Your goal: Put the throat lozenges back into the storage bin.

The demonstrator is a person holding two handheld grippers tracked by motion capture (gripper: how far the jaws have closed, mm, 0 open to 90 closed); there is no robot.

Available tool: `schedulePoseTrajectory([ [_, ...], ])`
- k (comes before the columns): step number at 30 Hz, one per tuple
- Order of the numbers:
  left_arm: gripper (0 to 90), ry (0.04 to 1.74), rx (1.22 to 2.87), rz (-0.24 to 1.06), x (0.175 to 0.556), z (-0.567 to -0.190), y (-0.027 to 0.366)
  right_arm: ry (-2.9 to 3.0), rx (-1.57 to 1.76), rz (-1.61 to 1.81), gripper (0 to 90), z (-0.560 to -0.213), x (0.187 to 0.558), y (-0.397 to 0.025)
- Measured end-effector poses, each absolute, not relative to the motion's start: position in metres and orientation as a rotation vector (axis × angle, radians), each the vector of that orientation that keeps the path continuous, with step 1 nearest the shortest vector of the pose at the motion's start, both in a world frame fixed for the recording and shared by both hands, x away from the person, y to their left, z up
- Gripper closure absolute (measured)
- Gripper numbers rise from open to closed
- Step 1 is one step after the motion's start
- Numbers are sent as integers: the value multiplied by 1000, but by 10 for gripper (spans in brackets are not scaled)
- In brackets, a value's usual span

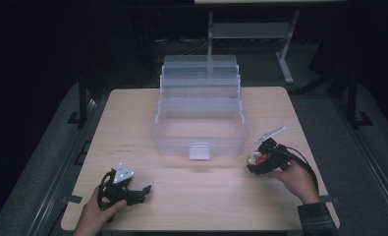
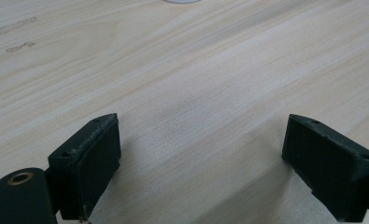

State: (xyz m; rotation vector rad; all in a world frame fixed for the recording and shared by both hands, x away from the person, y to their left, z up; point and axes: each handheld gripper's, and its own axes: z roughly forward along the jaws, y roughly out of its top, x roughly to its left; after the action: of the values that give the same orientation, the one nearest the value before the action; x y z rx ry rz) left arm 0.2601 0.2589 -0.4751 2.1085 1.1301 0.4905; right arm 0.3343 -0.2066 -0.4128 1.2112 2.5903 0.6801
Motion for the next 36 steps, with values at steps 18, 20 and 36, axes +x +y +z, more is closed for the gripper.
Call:
schedulePoseTrajectory([
  [18, 107, 1130, 2109, 490, 260, -475, 259, 2560, 1194, 716, 196, -392, 332, -211],
  [20, 107, 1131, 2109, 490, 260, -475, 259, 2552, 1191, 726, 196, -390, 332, -211],
  [36, 107, 1130, 2109, 490, 260, -475, 259, 2531, 1178, 756, 196, -370, 335, -214],
])
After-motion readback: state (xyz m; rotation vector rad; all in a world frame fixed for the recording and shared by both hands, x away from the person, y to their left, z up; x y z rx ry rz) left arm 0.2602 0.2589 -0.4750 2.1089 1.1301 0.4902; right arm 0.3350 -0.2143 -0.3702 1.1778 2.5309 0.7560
